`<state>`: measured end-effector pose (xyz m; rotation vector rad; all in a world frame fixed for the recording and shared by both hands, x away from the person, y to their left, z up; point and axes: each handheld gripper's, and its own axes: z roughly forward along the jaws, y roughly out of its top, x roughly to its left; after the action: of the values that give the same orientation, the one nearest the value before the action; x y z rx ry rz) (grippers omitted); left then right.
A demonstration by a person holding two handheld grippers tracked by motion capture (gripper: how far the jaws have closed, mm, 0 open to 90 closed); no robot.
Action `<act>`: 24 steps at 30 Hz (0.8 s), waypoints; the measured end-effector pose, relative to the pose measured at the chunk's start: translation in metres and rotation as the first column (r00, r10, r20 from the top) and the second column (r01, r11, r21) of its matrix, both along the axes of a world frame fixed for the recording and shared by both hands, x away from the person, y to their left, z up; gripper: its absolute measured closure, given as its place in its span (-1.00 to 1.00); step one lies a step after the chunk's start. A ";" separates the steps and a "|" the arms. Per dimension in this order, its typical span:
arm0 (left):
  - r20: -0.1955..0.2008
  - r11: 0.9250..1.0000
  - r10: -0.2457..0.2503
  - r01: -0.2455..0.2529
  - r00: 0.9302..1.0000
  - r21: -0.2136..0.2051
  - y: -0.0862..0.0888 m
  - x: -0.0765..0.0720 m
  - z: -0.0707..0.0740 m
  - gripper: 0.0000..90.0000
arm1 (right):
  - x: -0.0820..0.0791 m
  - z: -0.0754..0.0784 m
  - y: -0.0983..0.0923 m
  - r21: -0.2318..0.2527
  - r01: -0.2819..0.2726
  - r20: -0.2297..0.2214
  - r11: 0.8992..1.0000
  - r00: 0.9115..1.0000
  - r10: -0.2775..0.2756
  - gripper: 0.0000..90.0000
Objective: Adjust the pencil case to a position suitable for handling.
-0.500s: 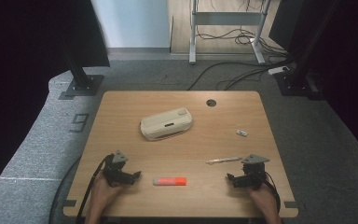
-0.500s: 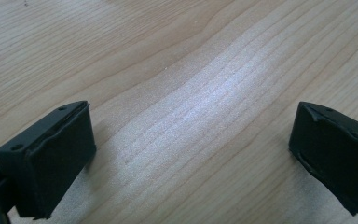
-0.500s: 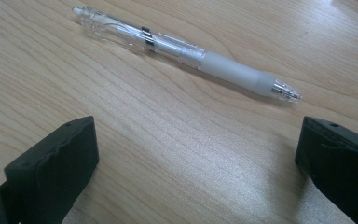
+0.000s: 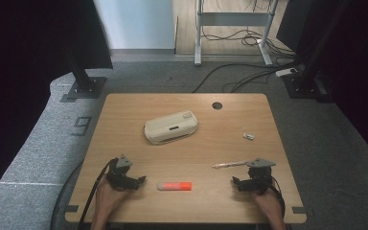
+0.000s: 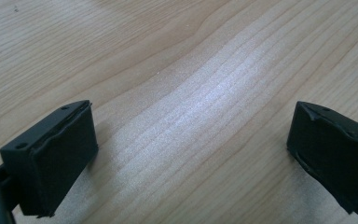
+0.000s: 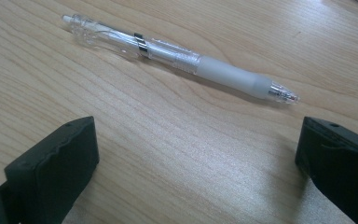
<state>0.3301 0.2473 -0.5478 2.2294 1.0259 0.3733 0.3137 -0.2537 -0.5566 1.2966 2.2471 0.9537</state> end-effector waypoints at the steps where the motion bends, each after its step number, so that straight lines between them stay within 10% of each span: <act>1: 0.000 1.000 -0.003 0.003 1.000 -0.001 0.000 0.001 0.000 -0.98 | 0.000 0.000 0.000 0.000 0.000 0.000 1.000 1.000 0.000 -1.00; 24: -0.002 0.999 -0.005 0.005 1.000 -0.044 -0.008 0.014 0.017 -0.82 | 0.000 0.000 0.000 0.000 0.000 0.000 1.000 1.000 0.000 -1.00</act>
<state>0.3445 0.2397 -0.5303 2.1930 1.0200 0.3436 0.3138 -0.2537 -0.5566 1.2961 2.2472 0.9541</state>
